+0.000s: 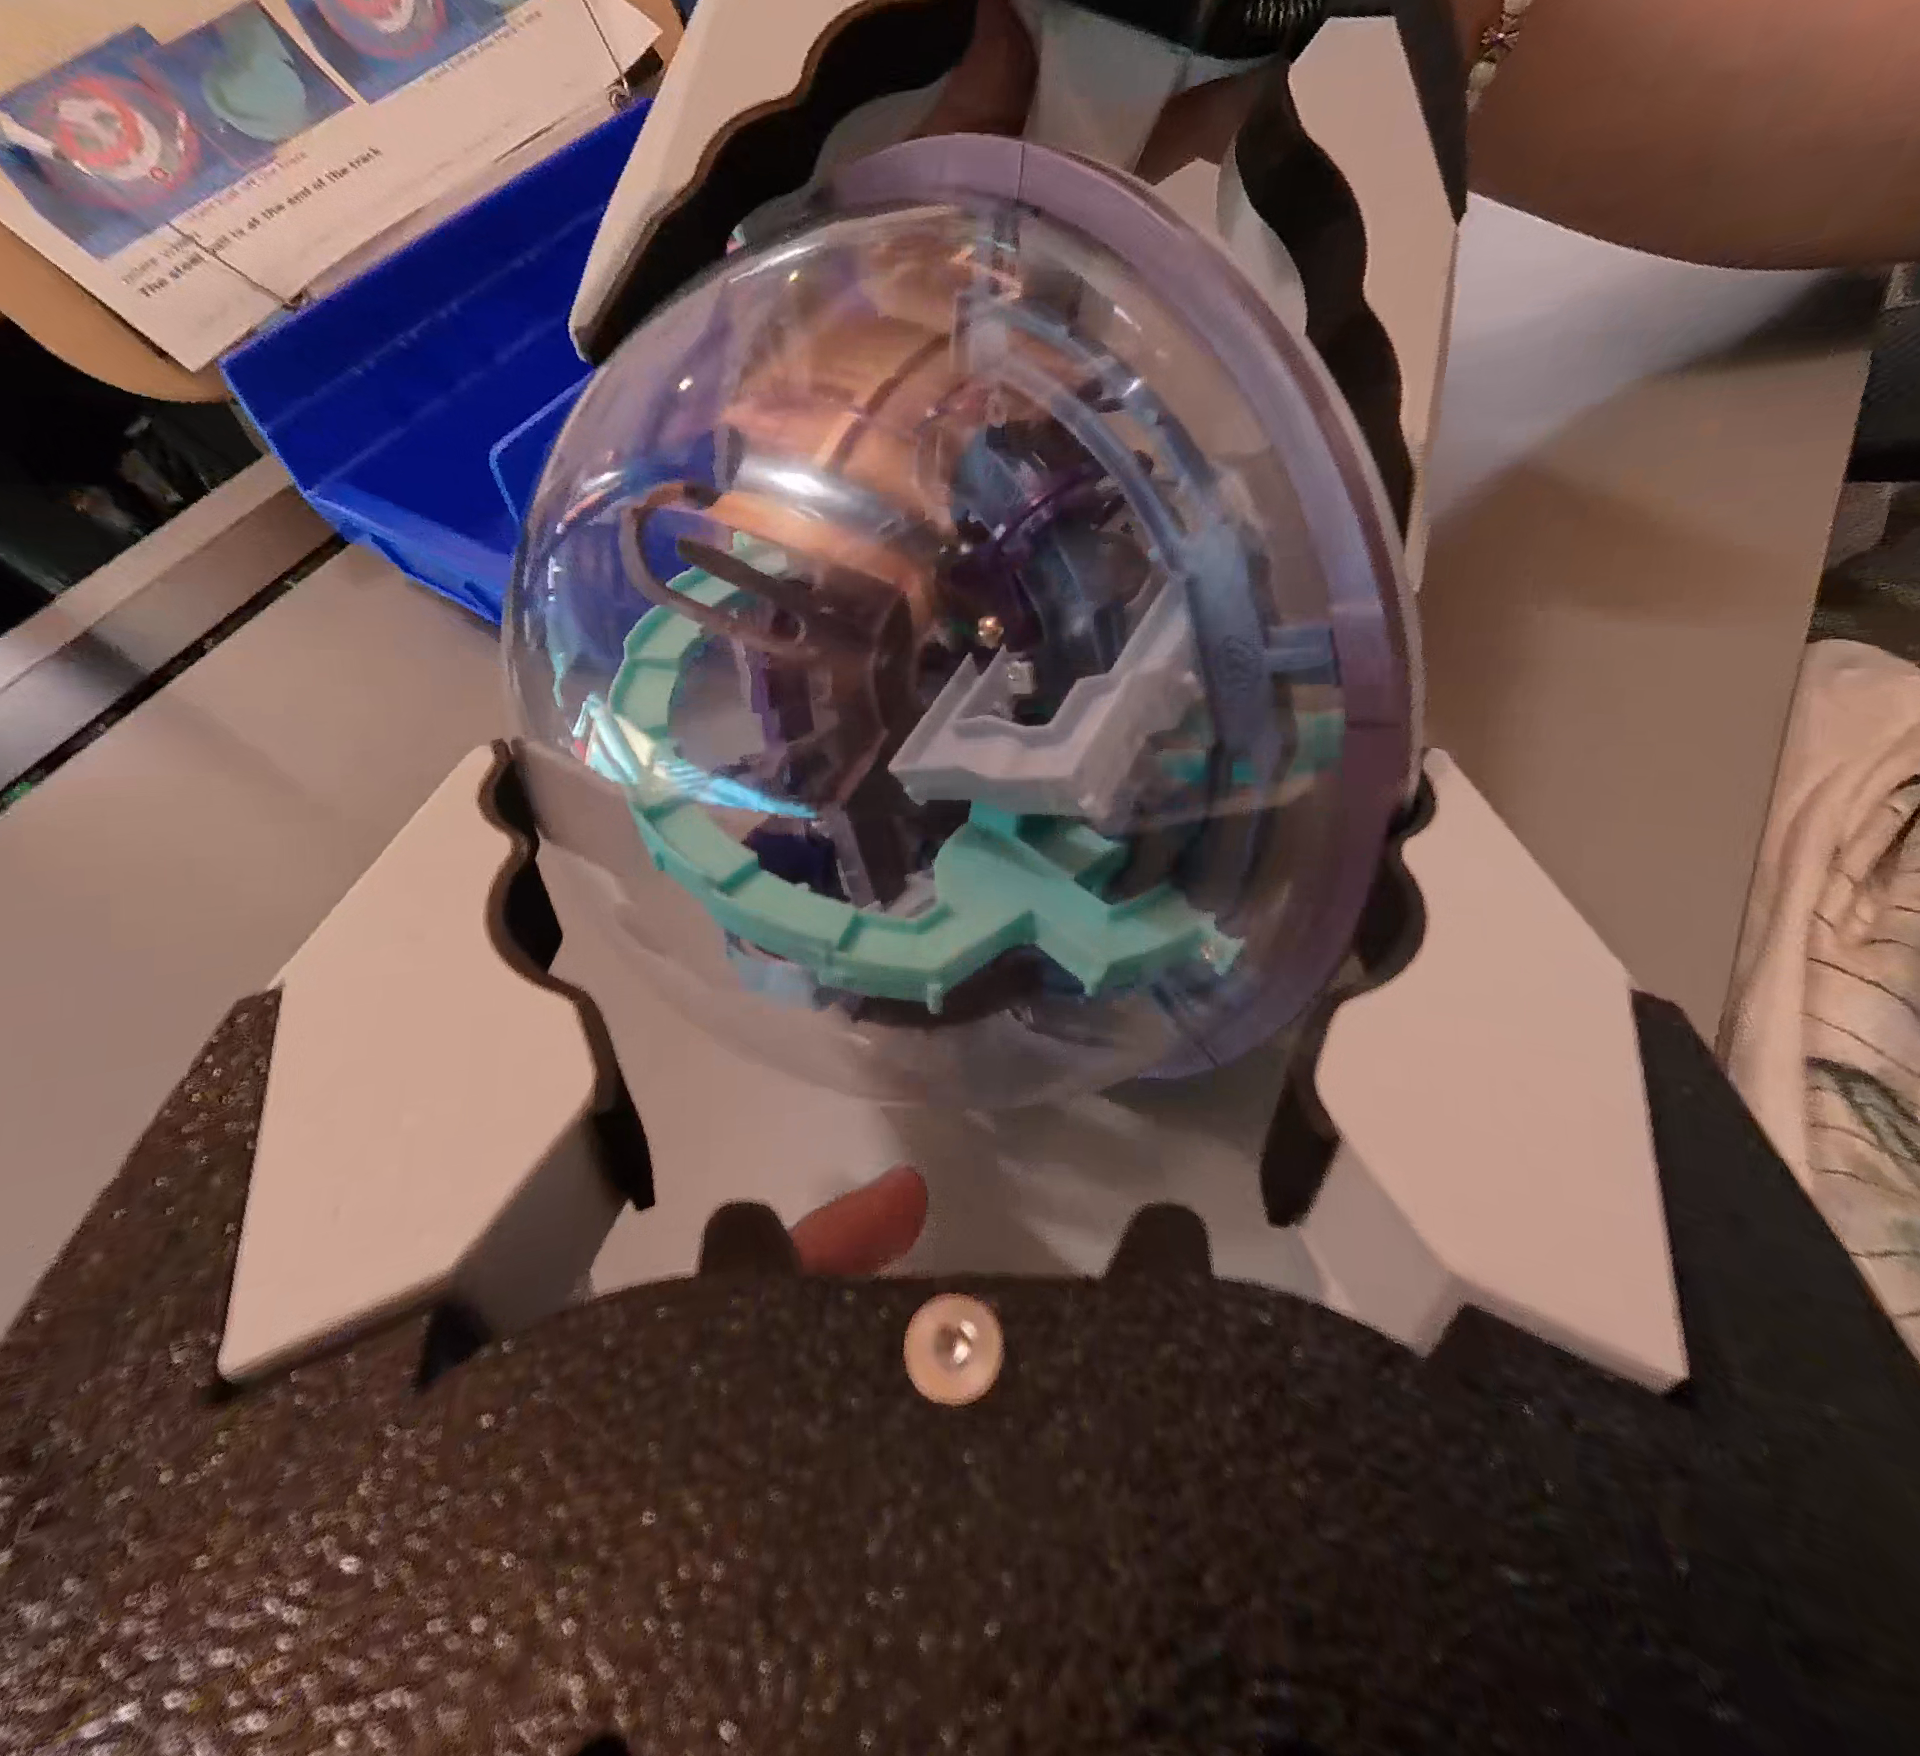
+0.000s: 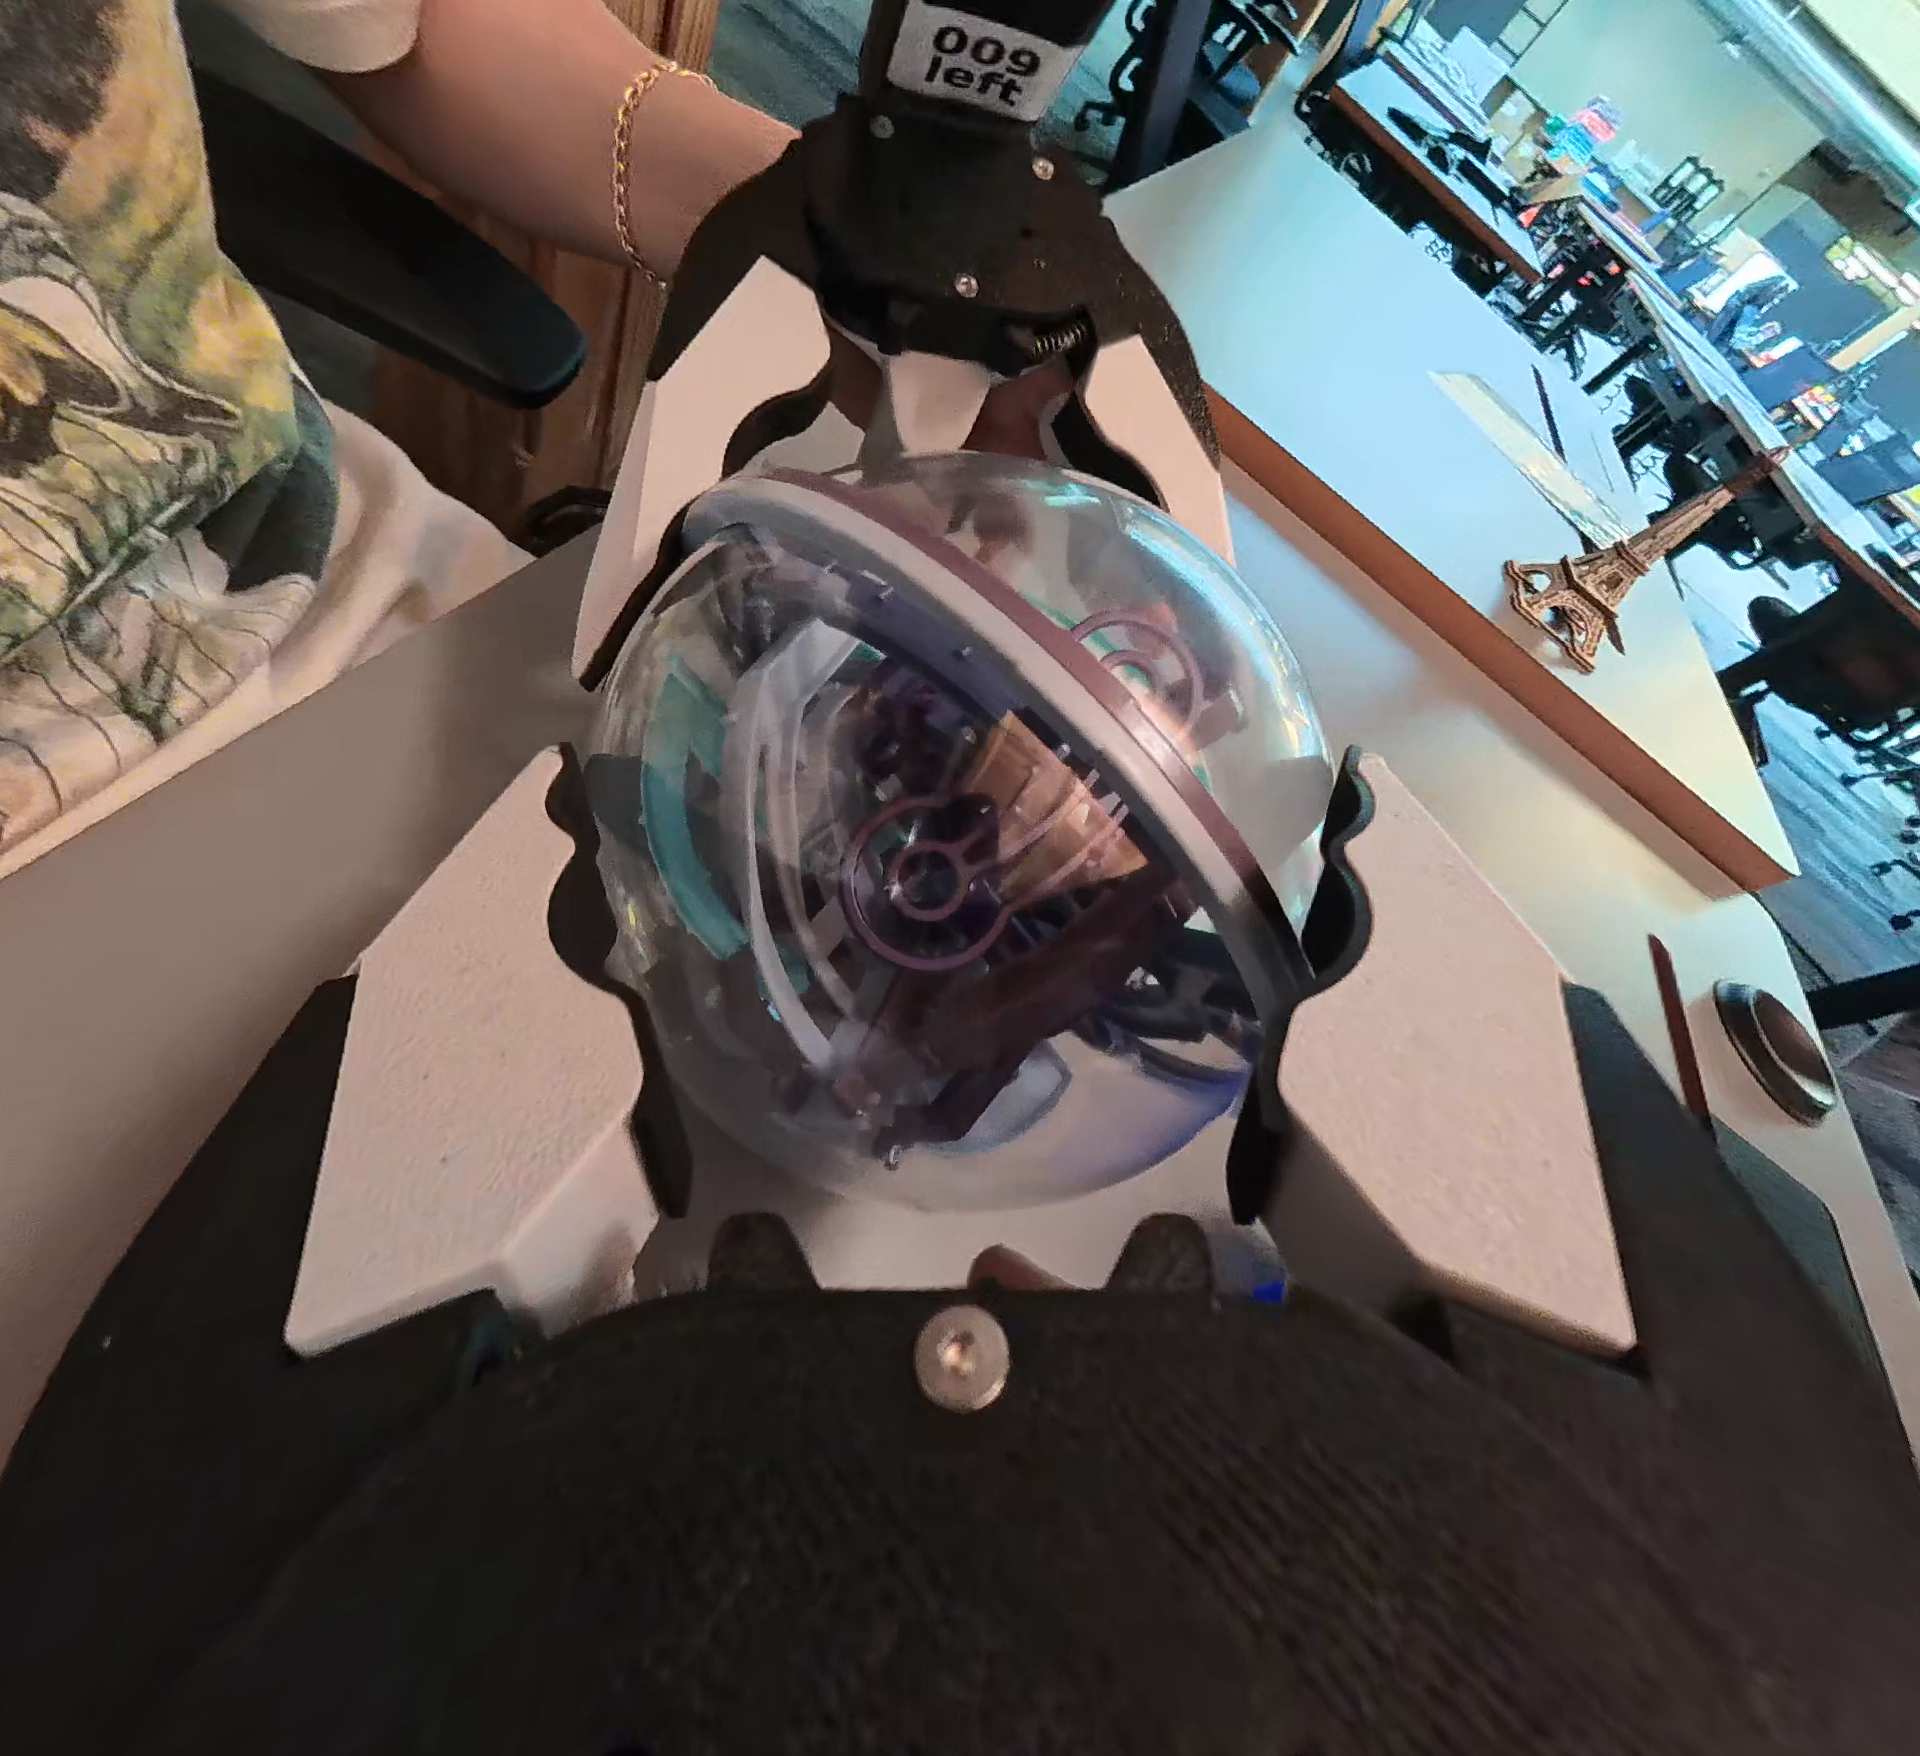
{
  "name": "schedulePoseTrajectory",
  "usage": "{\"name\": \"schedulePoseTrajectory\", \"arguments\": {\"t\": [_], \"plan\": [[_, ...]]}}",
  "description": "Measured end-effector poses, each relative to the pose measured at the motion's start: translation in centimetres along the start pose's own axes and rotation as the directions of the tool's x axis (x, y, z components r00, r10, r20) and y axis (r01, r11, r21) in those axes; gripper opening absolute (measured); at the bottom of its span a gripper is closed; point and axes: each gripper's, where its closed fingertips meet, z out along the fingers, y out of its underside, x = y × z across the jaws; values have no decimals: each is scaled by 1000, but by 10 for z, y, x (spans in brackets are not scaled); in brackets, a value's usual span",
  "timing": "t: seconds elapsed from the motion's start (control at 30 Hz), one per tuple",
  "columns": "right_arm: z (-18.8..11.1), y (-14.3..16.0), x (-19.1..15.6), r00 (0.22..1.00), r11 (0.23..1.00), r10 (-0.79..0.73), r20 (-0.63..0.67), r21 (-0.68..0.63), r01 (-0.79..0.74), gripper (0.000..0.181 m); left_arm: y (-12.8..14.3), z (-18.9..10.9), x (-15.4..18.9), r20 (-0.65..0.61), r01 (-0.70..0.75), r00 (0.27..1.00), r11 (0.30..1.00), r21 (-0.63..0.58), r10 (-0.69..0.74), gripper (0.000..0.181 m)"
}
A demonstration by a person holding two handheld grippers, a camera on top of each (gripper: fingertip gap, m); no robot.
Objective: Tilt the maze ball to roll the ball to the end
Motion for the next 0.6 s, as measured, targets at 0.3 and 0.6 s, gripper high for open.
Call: {"name": "schedulePoseTrajectory", "arguments": {"t": [0.3,0.6], "plan": [[11,7,3,993,998,15,-116,-51,-21,149,11,-2,-2,59,78,995,997,2,-78,150],[17,1,-4,994,988,-109,29,-108,111,145,16,-9,2,108,68,992,997,29,-71,149]]}}
